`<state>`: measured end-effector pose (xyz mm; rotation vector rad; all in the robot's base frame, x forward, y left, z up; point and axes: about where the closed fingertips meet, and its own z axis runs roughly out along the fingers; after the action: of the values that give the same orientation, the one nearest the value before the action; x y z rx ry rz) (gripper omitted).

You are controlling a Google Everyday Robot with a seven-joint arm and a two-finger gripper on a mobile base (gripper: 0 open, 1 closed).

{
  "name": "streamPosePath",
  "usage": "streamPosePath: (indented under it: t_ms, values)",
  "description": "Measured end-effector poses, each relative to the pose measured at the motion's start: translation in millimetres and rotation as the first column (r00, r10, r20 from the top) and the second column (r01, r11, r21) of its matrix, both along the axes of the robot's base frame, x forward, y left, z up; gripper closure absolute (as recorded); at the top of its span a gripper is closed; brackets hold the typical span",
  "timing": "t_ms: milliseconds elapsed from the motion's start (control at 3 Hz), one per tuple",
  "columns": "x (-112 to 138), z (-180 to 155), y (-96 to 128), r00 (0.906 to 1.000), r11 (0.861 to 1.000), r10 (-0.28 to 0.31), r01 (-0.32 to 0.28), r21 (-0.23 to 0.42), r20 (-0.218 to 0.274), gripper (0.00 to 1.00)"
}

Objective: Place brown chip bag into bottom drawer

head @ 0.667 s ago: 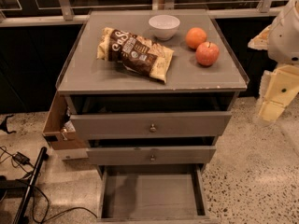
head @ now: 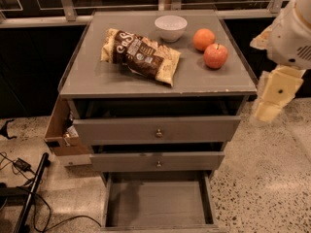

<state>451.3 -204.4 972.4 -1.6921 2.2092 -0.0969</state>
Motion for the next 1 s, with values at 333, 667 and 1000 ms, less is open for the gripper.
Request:
streamPosePath:
  t_ms: [333, 667, 1000]
  values:
    - [39, -20, 35, 0.9988, 0.999, -0.028, 0.026, 0.048, 0.039, 0.00]
    - [81, -39, 65, 0.9949, 0.994, -0.062, 0.054, 0.096, 0.079, 0.00]
    - [127, -55, 89, 0.9878, 0.990, -0.059, 0.039, 0.134, 0.144, 0.00]
